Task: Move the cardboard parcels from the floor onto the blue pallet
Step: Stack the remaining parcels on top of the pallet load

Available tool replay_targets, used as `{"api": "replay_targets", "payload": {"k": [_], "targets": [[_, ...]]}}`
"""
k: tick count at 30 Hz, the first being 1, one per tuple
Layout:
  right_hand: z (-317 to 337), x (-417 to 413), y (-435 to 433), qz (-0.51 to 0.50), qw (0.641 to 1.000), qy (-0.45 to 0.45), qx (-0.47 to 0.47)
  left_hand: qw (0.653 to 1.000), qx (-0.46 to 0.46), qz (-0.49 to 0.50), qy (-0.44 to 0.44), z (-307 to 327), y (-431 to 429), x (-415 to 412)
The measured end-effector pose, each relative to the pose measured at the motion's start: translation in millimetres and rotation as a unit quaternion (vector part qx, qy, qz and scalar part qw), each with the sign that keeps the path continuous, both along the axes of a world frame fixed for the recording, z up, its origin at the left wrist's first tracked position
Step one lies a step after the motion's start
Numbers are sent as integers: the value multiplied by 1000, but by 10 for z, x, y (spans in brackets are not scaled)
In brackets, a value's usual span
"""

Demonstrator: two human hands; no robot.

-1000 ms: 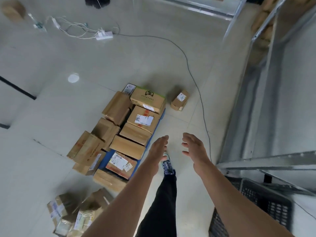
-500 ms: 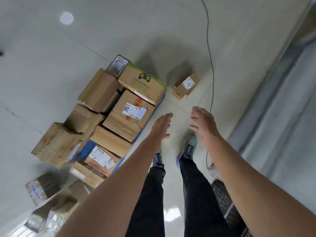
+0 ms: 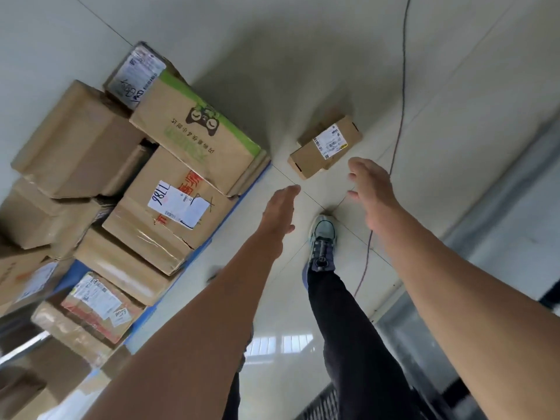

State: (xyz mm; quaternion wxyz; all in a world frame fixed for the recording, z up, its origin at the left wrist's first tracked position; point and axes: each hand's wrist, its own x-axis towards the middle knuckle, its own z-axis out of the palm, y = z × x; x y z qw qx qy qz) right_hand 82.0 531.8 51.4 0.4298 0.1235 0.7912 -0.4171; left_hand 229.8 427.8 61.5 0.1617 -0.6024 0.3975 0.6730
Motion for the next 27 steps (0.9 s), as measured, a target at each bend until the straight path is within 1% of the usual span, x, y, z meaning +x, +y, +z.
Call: {"api": "replay_targets", "payload": {"k": [6,13,16,21,24,27], "targets": [[-816,-592,-219,48,997,47,30,999,4,43,-26,-770,-9,-476],[-1374,-966,-437,104,987,106,65,993,28,108,-46,-1264,-85,-696],[-1516,-1063,-442,120,984,115,67,991,46,119,-37,-1408,-85,-739],[-1671,-1109,-419,126,985,97,70,987,61,148,-19,-1546,-169,-739],[-1645,-1056,-405,121,986,91,73,986,72,152,11,-1508,-189,-687],[-1495,-923,-360,121,984,105,74,987,65,146,24,-1344,-145,-581]]}}
